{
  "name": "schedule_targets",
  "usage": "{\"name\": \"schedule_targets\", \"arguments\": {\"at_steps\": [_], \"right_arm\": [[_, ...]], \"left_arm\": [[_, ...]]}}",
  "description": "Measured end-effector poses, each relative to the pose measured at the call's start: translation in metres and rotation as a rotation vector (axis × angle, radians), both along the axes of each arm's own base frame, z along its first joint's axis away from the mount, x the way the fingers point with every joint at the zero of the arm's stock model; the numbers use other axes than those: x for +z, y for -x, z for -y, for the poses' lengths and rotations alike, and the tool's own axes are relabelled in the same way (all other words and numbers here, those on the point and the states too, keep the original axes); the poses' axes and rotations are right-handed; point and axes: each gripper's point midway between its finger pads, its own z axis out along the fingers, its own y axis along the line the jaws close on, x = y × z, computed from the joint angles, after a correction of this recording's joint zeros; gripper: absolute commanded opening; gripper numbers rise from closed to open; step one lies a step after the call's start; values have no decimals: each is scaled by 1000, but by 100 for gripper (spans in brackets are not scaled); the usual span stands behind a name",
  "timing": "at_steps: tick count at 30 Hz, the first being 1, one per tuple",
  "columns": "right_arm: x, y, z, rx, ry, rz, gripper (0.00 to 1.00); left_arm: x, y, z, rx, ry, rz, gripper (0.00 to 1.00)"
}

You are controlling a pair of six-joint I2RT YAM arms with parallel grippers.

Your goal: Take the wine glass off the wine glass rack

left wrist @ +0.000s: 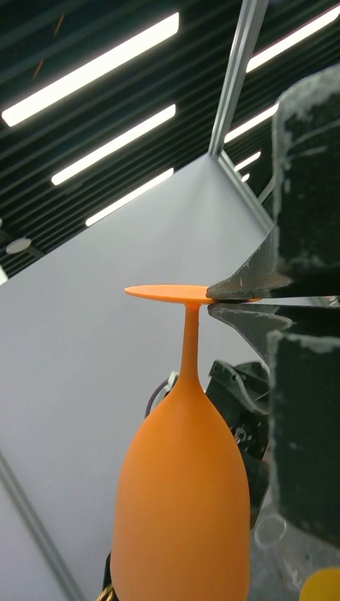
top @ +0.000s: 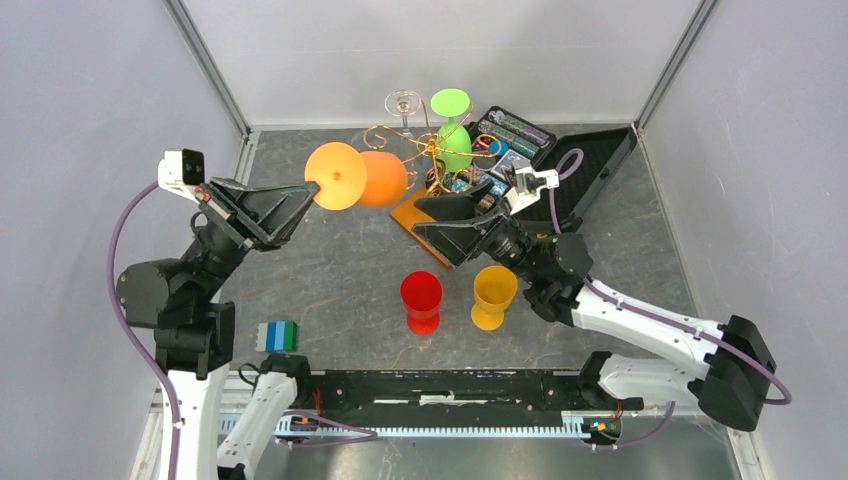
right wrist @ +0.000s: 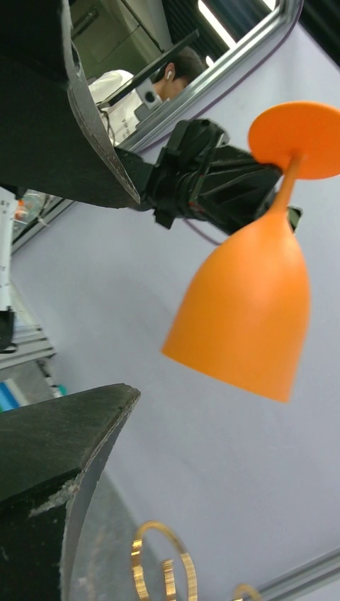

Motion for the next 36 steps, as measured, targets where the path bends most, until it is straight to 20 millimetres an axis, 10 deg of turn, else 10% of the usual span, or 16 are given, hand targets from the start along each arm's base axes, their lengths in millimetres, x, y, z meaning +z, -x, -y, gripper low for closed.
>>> {"name": "schedule_targets", "arguments": {"at_steps": [11,27,36], "right_arm": [[46,3,-8,36,-154,137,93],[83,38,4,195,-343,275,9],[97,49,7,218,-346,330,0]], "left_arm": [[25,23,-2,-158,168,7,2],[23,22,-3,-222,237,-36,2],[34,18,-1,-121,134,45,78]]}}
